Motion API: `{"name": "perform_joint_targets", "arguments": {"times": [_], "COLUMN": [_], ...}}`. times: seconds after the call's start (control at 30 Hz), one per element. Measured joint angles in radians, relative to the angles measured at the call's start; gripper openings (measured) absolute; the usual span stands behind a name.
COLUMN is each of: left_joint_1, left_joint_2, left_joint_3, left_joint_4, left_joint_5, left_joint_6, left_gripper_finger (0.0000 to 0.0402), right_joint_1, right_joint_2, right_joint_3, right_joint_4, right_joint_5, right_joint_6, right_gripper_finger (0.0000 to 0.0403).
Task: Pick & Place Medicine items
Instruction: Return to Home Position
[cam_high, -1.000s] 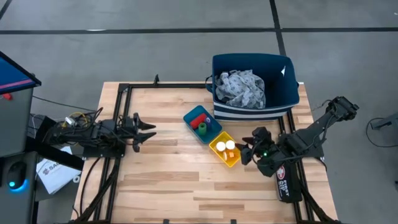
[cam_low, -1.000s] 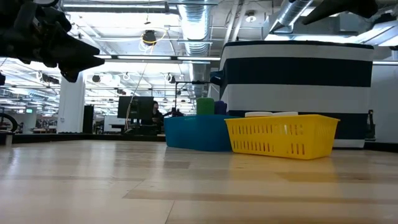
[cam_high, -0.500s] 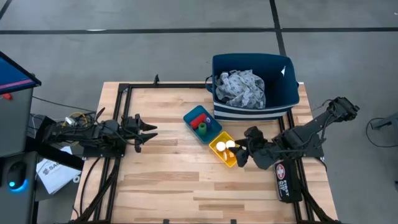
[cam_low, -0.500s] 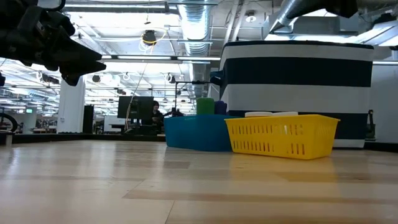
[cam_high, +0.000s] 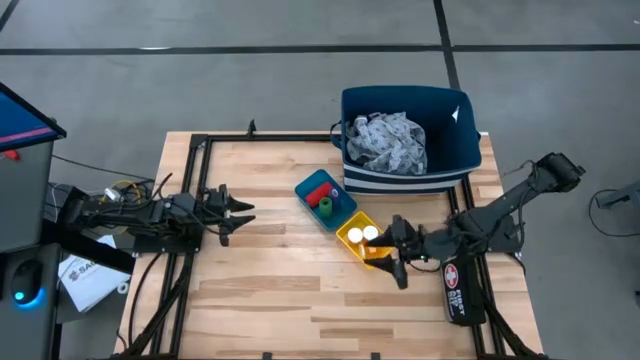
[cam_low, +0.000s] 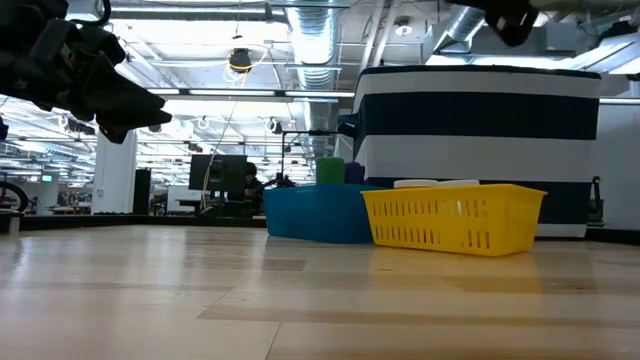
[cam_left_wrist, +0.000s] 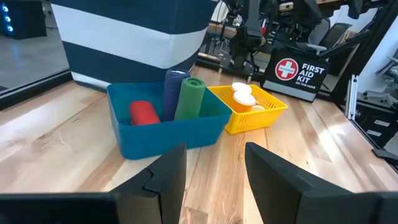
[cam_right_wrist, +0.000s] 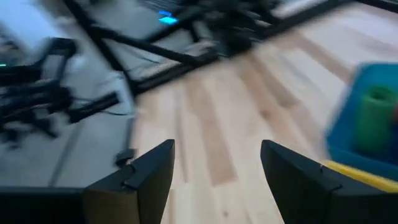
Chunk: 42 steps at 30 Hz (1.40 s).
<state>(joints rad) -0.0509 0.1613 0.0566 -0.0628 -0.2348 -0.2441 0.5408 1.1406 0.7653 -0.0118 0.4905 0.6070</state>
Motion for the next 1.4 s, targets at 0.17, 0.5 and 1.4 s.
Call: {"name": "perform_joint_targets", "arguments": {"times": [0.17,0.5,1.4], "left_joint_1": [0.0,0.0,0.0], "left_joint_2": [0.005,0.004,0.004], "left_joint_3": [0.0,0.001,0.001], "left_joint_4": [0.0,0.003,0.003], "left_joint_5": [0.0,0.0,0.0], "left_joint_6": [0.0,0.0,0.0], "left_gripper_finger": [0.0157,0.0156,0.0157], "right_joint_1": [-0.037,-0.064,-0.337], "right_joint_2": [-0.078,-0.129,-0.396], "right_joint_3": [-0.164,-0.415,-0.745], "right_joint_4": [0.204,0.421,0.585], "right_joint_5": [-0.172,-0.336,-0.358], "right_joint_6": [-0.188,-0.476,-0.597], "right_gripper_finger": [0.0235,0.0235,0.0235]}}
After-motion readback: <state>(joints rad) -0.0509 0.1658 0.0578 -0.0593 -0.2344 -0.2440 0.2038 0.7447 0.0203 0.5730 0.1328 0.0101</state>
